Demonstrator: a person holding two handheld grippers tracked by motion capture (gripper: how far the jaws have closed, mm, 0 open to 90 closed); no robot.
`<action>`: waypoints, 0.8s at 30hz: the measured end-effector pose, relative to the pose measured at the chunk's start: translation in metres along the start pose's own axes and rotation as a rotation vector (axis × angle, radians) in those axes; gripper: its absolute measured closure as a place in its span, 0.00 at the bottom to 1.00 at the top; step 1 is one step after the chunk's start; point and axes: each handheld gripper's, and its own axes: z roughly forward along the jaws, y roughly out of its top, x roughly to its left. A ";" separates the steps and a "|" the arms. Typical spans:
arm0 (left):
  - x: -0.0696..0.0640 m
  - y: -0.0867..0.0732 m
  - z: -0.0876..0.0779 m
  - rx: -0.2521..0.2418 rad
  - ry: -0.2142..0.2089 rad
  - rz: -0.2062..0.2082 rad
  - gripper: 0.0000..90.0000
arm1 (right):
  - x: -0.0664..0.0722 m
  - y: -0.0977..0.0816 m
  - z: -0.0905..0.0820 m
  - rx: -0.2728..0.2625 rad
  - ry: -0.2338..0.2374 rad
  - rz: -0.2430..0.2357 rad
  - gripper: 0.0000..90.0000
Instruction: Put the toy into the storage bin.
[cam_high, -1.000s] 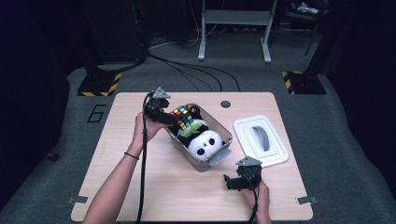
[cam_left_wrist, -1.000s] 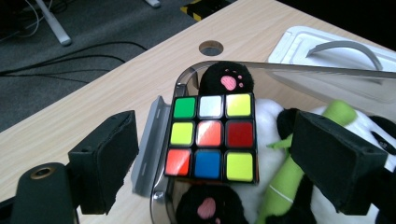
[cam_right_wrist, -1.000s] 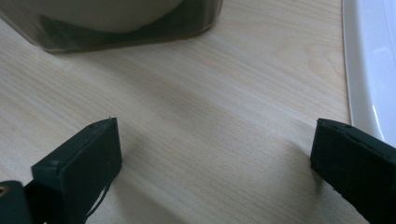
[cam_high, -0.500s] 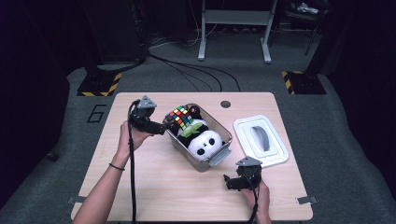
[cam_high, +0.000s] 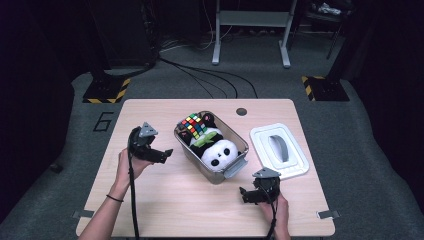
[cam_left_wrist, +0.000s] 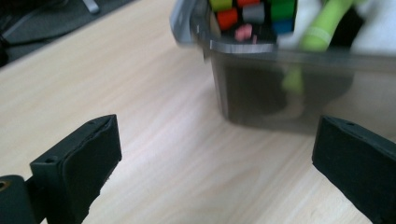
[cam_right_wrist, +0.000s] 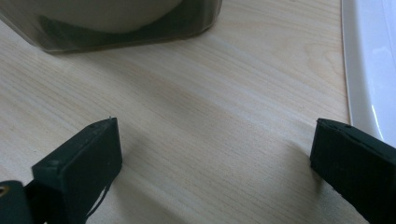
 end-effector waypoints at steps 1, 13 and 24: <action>-0.001 -0.005 0.003 0.012 -0.002 -0.001 0.01 | 0.000 0.000 0.000 0.000 0.000 0.000 0.02; -0.009 -0.068 0.034 0.067 -0.030 -0.081 0.00 | 0.000 0.000 0.000 0.000 -0.001 0.001 0.02; -0.015 -0.098 0.047 0.035 -0.022 -0.139 0.00 | 0.000 0.000 0.000 0.001 -0.004 0.002 0.01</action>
